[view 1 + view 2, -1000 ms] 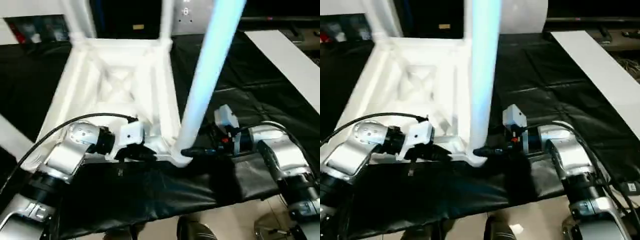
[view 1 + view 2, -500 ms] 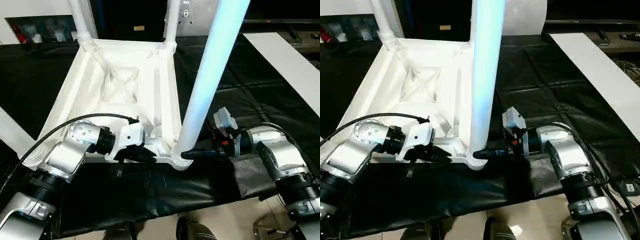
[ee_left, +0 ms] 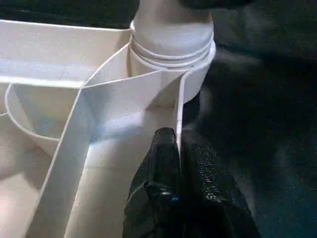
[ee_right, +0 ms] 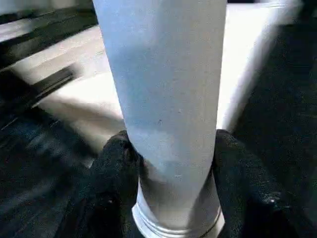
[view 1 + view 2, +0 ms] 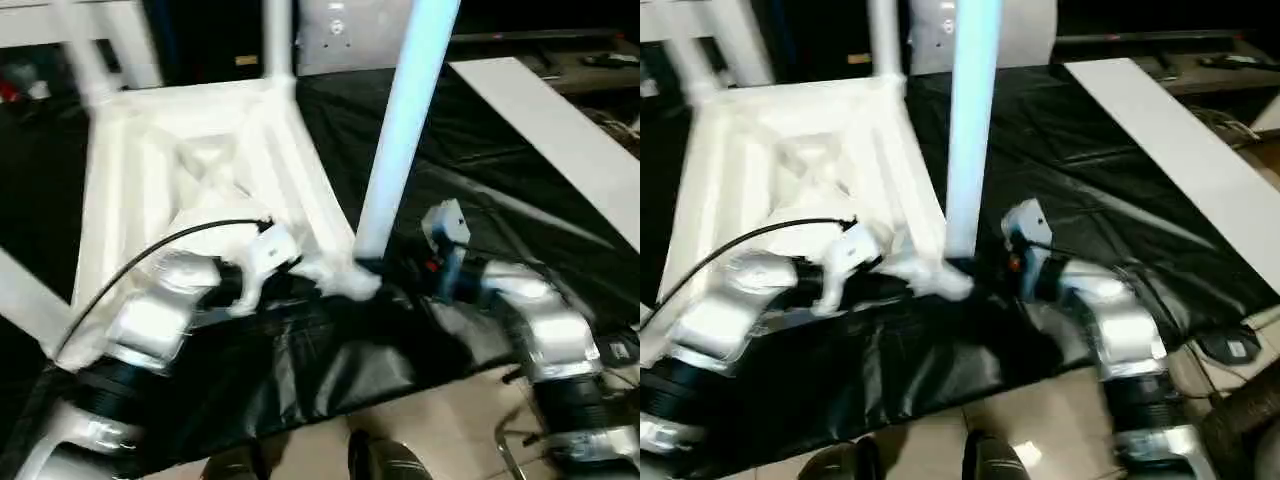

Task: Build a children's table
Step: Rotate leg to tighten

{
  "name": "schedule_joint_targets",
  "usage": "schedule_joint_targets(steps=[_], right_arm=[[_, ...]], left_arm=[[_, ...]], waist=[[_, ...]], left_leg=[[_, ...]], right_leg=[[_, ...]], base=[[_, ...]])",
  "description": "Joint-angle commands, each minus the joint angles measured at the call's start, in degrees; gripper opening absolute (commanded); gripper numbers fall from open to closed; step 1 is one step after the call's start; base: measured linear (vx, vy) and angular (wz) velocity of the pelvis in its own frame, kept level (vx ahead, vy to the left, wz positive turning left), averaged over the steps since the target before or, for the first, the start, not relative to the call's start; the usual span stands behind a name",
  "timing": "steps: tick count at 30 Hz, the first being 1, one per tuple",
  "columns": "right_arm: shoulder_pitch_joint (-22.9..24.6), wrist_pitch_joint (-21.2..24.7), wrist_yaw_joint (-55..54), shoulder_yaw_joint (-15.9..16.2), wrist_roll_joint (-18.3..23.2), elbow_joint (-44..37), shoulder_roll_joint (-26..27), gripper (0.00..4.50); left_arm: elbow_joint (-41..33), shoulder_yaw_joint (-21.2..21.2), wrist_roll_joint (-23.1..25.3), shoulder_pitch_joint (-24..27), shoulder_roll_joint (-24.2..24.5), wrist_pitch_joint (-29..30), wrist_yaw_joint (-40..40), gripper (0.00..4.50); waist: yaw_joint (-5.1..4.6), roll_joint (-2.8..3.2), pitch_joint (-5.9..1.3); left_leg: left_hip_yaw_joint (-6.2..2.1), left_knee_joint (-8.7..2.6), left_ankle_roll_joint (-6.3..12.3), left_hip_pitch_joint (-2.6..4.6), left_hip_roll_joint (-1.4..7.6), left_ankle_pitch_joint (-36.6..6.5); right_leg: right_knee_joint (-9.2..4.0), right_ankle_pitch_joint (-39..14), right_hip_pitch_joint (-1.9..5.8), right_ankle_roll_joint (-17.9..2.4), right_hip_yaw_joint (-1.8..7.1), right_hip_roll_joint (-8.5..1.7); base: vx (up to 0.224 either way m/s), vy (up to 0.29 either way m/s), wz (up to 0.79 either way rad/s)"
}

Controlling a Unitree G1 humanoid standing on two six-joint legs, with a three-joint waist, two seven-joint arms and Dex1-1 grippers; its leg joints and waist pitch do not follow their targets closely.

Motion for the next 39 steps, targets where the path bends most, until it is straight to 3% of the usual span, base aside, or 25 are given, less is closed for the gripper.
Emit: schedule_joint_targets(steps=[1, 4, 6, 7, 8, 11, 17, 21, 23, 24, 25, 27, 31, 33, 37, 39], right_arm=[[-0.8, 3.5, -5.6, 5.9, -0.4, -1.2, 7.3, 1.91], [-2.0, 4.6, -14.9, 3.9, -1.1, 0.1, 12.4, 1.91], [-2.8, 3.4, -17.7, 3.0, -0.9, 1.7, 14.4, 1.91], [-2.7, 2.6, -17.0, 3.0, -0.3, 1.8, 14.4, 2.26], [-2.5, 2.1, -16.4, 3.1, -0.3, 1.7, 14.0, 2.47], [-1.6, 1.6, -14.7, 2.7, -0.5, 1.1, 12.2, 2.72], [0.3, -2.1, -7.0, 0.8, -0.6, -0.5, 4.9, 3.37], [0.4, -3.9, 0.0, -0.1, 1.2, -0.4, -0.4, 3.59], [0.2, -5.3, 4.5, -0.2, 1.6, -0.1, -3.6, 3.76], [0.1, -5.4, 5.1, -0.2, 1.7, -0.1, -4.0, 3.89], [-0.4, -5.6, 9.6, 0.3, 1.9, 0.6, -7.2, 3.99], [-0.4, -5.6, 9.9, 0.4, 1.9, 0.6, -7.4, 3.99], [-1.3, -6.5, 21.4, 2.7, 3.7, 1.3, -12.6, 3.99], [-1.9, -7.5, 25.9, 3.9, 4.4, 2.1, -14.2, 3.99], [-3.3, -9.7, 32.4, 5.8, 4.9, 4.2, -16.2, 3.6], [-4.2, -10.8, 34.9, 6.8, 4.7, 5.5, -16.7, 3.47]], left_arm=[[-3.8, -2.7, -1.9, -2.2, -7.9, 1.2, 5.9, 0.0], [-4.3, -2.8, -0.6, -2.6, -10.8, 3.2, 10.4, 0.0], [-4.2, -3.9, 0.6, -2.4, -10.8, 3.2, 11.2, 0.0], [-4.2, -4.1, 0.8, -2.3, -10.3, 3.1, 11.0, 0.0], [-4.2, -4.1, 1.0, -2.2, -9.7, 3.0, 10.9, 0.0], [-4.4, -3.9, 1.9, -1.8, -7.7, 2.9, 9.9, 0.0], [-4.6, -3.8, 1.9, -0.3, -1.9, 0.2, 4.3, 0.0], [-3.7, -3.8, 1.2, 0.2, 2.3, -3.3, -0.2, 0.0], [-3.2, -4.0, 0.2, 0.5, 4.9, -5.3, -4.2, 0.0], [-3.2, -4.1, 0.1, 0.6, 5.3, -5.7, -5.0, 0.0], [-2.6, -4.8, -0.5, 0.8, 8.1, -9.3, -9.7, 0.0], [-2.6, -4.9, -0.5, 0.8, 8.3, -9.5, -10.0, 0.0], [-1.1, -6.1, -2.3, 0.1, 12.2, -13.9, -17.7, 0.0], [-0.2, -6.3, -3.3, -0.7, 12.9, -15.1, -20.3, 0.0], [2.0, -7.4, -3.9, -2.4, 14.1, -18.1, -24.3, 0.0], [3.2, -8.1, -3.9, -3.4, 14.3, -19.7, -25.9, 0.0]], waist=[[-0.07, -0.17, -3.4], [-0.68, -0.08, -3.2], [-1.22, 0.48, -3.15], [-1.3, 0.71, -3.09], [-1.35, 0.47, -2.96], [-0.83, 0.45, -3.03], [-0.37, 0.48, -3.3], [0.43, 0.5, -3.55], [0.84, 0.44, -3.61], [1.19, 1.04, -3.63], [1.46, 0.65, -3.65], [1.93, 0.73, -3.76], [2.51, 0.71, -4.01], [2.49, 0.19, -4.05], [2.94, 0.32, -3.97], [3.05, -0.15, -3.9]], left_leg=[[-3.69, -4.8, -2.22, 2.48, 3.28, -27.2], [-3.93, -4.95, -2.62, 2.49, 3.18, -28.8], [-4.43, -5.43, -3.05, 2.6, 3.31, -31.6], [-4.55, -5.76, -3.1, 2.5, 3.45, -32.9], [-4.57, -5.92, -3.06, 2.34, 3.5, -33.2], [-4.13, -5.83, -2.46, 2.71, 3.39, -31.5], [-3.61, -5.92, -0.97, 2.11, 3.67, -25.7], [-3.05, -5.63, 0.9, 2.12, 3.78, -20.9], [-2.85, -5.39, 1.44, 2.19, 3.78, -20.0], [-2.88, -5.35, 1.4, 2.41, 3.83, -19.8], [-2.63, -5.18, 1.44, 2.53, 3.77, -19.5], [-2.55, -5.17, 1.98, 2.44, 3.83, -17.8], [-2.47, -4.89, 2.9, 2.52, 3.84, -15.8], [-2.41, -4.78, 3.52, 2.35, 3.88, -14.9], [-2.44, -4.61, 3.74, 2.29, 3.97, -15.0], [-2.4, -4.59, 3.34, 2.36, 4.01, -15.7]], right_leg=[[-5.72, -40.1, 0.92, -5.3, 1.12, -3.83], [-6.0, -40.7, 0.73, -4.7, 0.85, -3.71], [-6.15, -38.3, 1.13, -4.3, 0.14, -3.56], [-6.09, -35.2, 1.49, -4.6, -0.23, -3.48], [-6.1, -34.0, 1.6, -4.7, -0.32, -3.54], [-6.15, -31.0, 1.32, -6.0, 0.32, -4.05], [-5.22, -23.9, 2.0, -8.8, 0.89, -4.17], [-4.58, -18.6, 2.4, -10.9, 1.11, -4.07], [-4.45, -18.4, 2.35, -11.4, 1.19, -4.13], [-4.45, -18.2, 2.18, -11.6, 1.26, -4.12], [-4.22, -17.5, 2.14, -12.2, 1.34, -3.86], [-3.84, -15.8, 2.44, -12.7, 1.35, -3.89], [-3.49, -14.6, 2.66, -13.7, 1.29, -3.88], [-3.34, -14.2, 2.73, -14.1, 1.24, -3.86], [-3.37, -17.1, 2.63, -14.1, 1.24, -4.0], [-3.54, -19.1, 2.51, -13.8, 1.26, -4.0]], base=[[0.0, 0.0, 0.0], [0.0, 0.0, 0.0], [0.0, 0.0, 0.0], [0.0, 0.0, 0.0], [0.0, 0.0, 0.0], [0.0, 0.0, 0.0], [0.0, 0.0, 0.0], [0.0, 0.0, 0.0], [0.0, 0.0, 0.0], [0.0, 0.0, 0.0], [0.0, 0.0, 0.0], [0.0, 0.0, 0.0], [0.0, 0.0, 0.0], [0.0, 0.0, 0.0], [0.0, 0.0, 0.0], [0.0, 0.0, 0.0]])
